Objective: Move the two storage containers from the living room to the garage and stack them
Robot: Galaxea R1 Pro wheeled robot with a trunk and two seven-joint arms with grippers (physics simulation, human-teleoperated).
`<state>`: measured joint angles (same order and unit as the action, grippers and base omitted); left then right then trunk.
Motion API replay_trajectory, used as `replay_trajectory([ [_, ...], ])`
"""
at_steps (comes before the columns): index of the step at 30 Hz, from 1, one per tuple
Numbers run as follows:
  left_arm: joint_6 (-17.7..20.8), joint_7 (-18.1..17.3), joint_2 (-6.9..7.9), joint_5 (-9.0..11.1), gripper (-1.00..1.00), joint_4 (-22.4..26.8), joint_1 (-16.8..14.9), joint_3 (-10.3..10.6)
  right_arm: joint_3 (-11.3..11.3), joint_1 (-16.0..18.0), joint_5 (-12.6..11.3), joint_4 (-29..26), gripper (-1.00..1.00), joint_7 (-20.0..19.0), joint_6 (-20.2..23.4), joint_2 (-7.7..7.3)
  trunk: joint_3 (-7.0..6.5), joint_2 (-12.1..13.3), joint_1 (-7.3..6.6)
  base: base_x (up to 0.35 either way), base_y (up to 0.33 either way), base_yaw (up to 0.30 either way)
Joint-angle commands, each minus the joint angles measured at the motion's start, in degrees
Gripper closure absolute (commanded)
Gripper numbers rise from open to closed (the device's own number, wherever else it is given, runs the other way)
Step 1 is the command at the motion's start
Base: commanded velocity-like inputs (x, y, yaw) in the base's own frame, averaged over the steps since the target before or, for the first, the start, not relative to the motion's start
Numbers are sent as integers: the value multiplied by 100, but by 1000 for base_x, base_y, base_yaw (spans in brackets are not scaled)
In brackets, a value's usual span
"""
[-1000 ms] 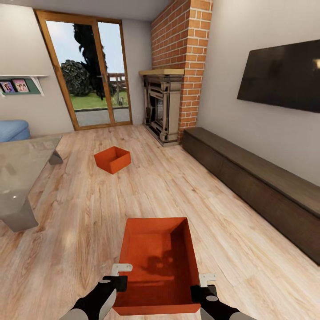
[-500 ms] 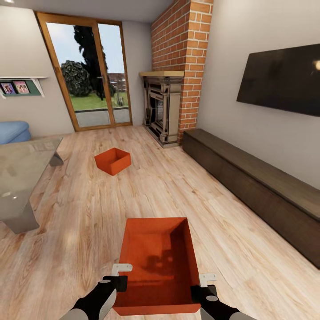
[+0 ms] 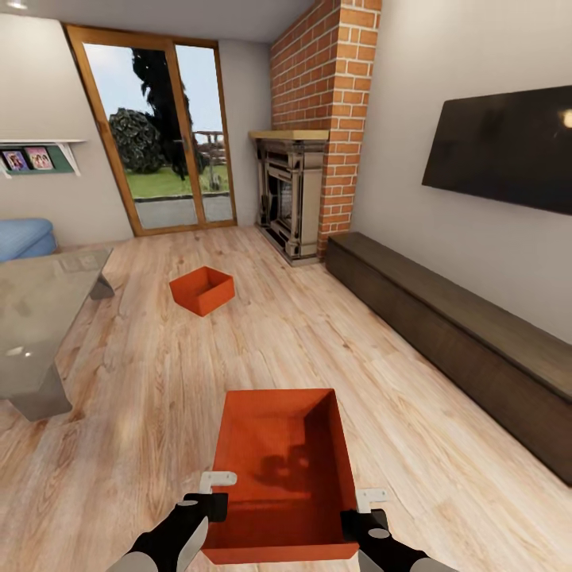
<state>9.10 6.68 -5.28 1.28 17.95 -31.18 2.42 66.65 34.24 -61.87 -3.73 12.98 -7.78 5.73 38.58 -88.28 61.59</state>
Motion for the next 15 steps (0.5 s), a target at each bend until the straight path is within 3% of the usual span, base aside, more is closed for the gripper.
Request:
replay_trajectory([
  [1, 31, 0, 1, 136, 100, 0, 0, 75, 58, 4, -27, -5, 100, -14, -23, -1, -14, 39, -23, 0, 0, 0],
  [15, 31, 0, 1, 136, 100, -2, -2, 75, 51, 4, -27, -5, 100, 34, -28, -1, -265, 601, -331, 0, 0, 0],
])
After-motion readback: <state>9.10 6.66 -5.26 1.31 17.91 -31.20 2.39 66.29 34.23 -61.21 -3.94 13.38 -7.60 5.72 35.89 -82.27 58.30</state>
